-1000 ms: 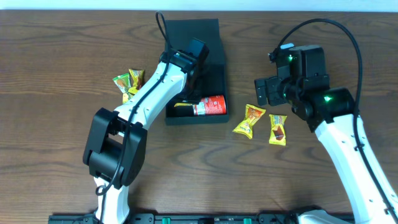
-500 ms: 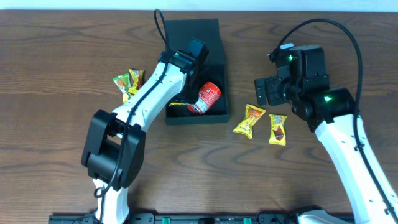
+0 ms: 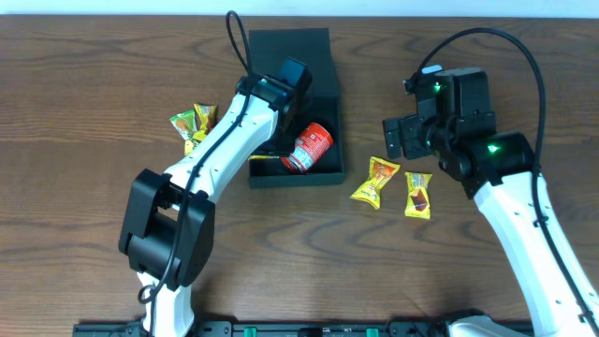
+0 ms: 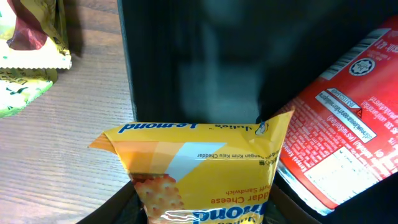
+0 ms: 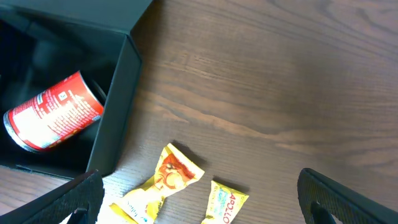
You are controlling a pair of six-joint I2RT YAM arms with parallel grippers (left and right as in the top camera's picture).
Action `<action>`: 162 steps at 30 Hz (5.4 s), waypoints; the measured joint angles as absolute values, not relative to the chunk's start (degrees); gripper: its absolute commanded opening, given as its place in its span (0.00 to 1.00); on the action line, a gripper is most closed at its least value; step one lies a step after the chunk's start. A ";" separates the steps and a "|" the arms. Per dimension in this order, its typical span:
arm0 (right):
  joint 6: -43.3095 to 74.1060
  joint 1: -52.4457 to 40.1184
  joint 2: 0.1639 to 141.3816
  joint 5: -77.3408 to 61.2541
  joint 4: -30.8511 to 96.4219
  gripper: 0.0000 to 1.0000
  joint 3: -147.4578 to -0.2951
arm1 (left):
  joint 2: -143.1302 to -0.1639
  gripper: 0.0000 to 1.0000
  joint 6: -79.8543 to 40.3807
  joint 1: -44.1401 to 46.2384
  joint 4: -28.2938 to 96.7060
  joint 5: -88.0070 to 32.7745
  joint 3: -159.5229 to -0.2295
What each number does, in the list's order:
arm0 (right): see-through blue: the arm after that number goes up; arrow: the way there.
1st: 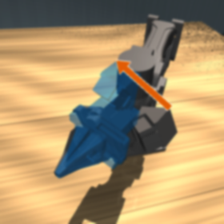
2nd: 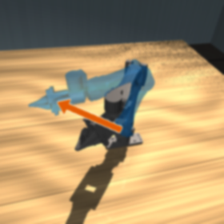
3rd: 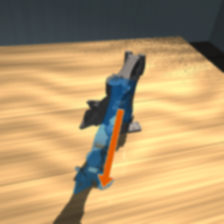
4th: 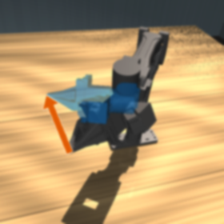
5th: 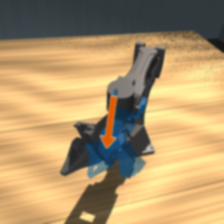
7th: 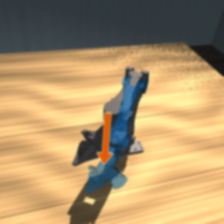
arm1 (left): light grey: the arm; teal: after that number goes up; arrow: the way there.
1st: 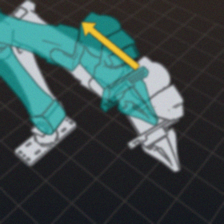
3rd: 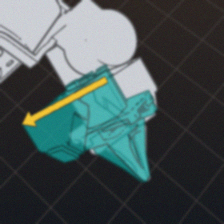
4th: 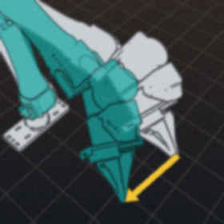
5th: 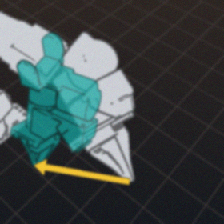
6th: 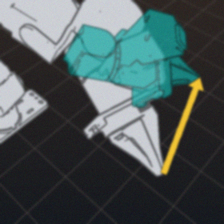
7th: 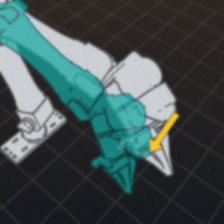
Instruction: Pack container
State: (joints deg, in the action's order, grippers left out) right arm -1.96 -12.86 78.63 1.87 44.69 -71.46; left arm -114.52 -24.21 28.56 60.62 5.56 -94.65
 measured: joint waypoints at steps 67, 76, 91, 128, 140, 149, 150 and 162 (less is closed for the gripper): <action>0.62 -12.93 87.48 -16.34 34.37 0.08 -71.46 | -114.21 1.00 -23.53 29.08 57.14 -3.16 -88.73; 0.60 -12.93 87.48 -16.36 33.19 0.01 -71.46 | -114.21 0.57 -22.02 28.49 62.83 -2.42 -96.49; -0.54 -16.05 88.16 -18.76 31.62 0.02 -71.46 | -113.47 0.06 -21.91 26.20 57.80 -2.98 -103.53; -9.54 -25.28 111.98 1.34 23.16 0.01 -81.06 | -92.25 0.06 -22.46 15.38 59.81 -5.67 -104.75; -9.74 -25.28 113.54 1.52 23.24 0.02 -81.06 | -92.25 0.06 -22.00 15.38 59.70 -5.63 -104.75; -9.74 -25.45 114.10 -0.69 26.11 0.01 -81.58 | -92.25 0.06 -20.93 15.38 59.57 -5.61 -104.75; -9.74 -25.58 114.10 -0.84 26.44 0.01 -81.60 | -92.25 0.06 -20.93 15.38 59.59 -5.56 -104.75; -9.26 -27.88 114.39 -0.40 36.05 0.02 -85.38 | -92.25 0.07 -20.73 15.38 59.59 -5.08 -104.75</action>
State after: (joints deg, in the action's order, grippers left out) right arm -9.26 -27.88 114.39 -0.40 36.05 -85.38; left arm -92.25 -20.73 15.38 59.59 -5.08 -104.75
